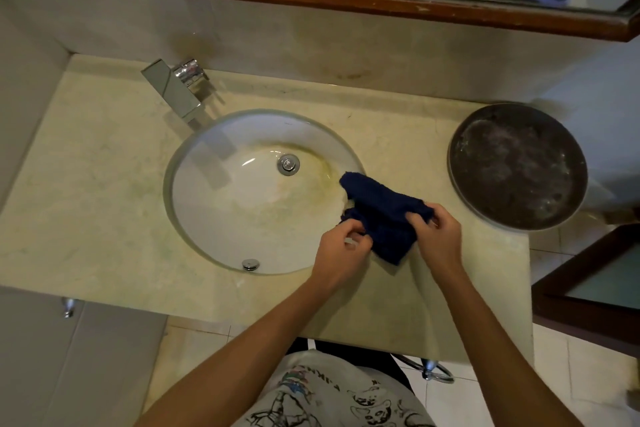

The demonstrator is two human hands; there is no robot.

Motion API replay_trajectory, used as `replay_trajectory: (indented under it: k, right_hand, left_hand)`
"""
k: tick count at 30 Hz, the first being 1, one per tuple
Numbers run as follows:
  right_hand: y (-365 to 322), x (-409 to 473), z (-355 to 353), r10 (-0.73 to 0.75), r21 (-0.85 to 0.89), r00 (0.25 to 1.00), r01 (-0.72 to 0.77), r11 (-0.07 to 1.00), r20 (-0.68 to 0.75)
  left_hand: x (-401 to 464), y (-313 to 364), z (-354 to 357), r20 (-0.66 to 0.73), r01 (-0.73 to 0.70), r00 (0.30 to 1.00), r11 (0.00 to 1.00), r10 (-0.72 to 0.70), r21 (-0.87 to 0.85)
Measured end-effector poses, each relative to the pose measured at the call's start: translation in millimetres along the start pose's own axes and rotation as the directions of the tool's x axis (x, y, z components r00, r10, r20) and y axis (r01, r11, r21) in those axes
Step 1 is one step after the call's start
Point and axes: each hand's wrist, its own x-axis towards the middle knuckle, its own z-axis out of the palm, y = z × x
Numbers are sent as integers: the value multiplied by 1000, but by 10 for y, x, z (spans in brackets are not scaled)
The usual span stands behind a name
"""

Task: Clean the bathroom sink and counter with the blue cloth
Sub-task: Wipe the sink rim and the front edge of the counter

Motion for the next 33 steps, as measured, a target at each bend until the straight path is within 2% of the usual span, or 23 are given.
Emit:
replay_trajectory:
  k: [2, 4, 6, 8, 10, 11, 14, 17, 19, 22, 25, 27, 29, 31, 33]
  right_hand:
    - [174, -45, -271, 95, -57, 995, -94, 994, 20]
    - [279, -92, -450, 109, -214, 994, -102, 971, 20]
    - [272, -111, -485, -77, -399, 997, 60, 915, -26]
    - [179, -84, -378, -297, -547, 954, 271, 792, 42]
    - [87, -13, -214, -317, -641, 928, 365, 675, 194]
    - [60, 52, -159, -287, -645, 926, 377, 664, 245]
    - [-80, 306, -200, -183, -564, 947, 306, 767, 265]
    - [-342, 529, -397, 92, -342, 955, 10, 940, 281]
    - [-526, 550, -482, 254, -175, 917, -208, 962, 307]
    - [-776, 396, -496, 319, 0, 905, -332, 943, 281]
    - [-992, 120, -427, 281, 216, 919, -344, 914, 277]
    - [-1145, -65, -377, 242, 368, 916, -356, 859, 321]
    - [-1261, -196, -372, 171, 449, 892, -367, 815, 420]
    - [-1339, -288, -435, 95, 399, 877, -308, 863, 471]
    - [-1371, -314, -560, -23, 238, 931, -70, 969, 364]
  left_hand:
    - [-55, 1, 49, 81, -12, 997, 990, 1, 139]
    - [-79, -3, 89, 65, 55, 996, 987, -65, 152]
    - [-69, 0, 101, -47, 112, 993, 987, -107, 117]
    - [-60, 23, 91, -138, 133, 983, 987, -120, 88]
    - [-50, 54, 84, -158, 120, 982, 989, -106, 83]
    - [-42, 76, 79, -159, 112, 983, 989, -96, 92]
    - [12, 154, 43, -167, 75, 985, 990, -54, 120]
    - [71, 290, 0, -163, -17, 986, 993, 36, 114]
    - [67, 444, 1, -137, -123, 981, 984, 140, 126]
    - [29, 704, 71, -8, -275, 960, 953, 278, 123]
    - [9, 917, 149, 136, -356, 932, 919, 336, 171]
    - [25, 997, 127, 140, -431, 902, 862, 407, 267]
    - [65, 1056, 32, 87, -463, 884, 838, 458, 288]
    - [142, 1101, -133, -14, -484, 865, 843, 501, 235]
    - [224, 1165, -368, -33, -468, 879, 873, 476, 136]
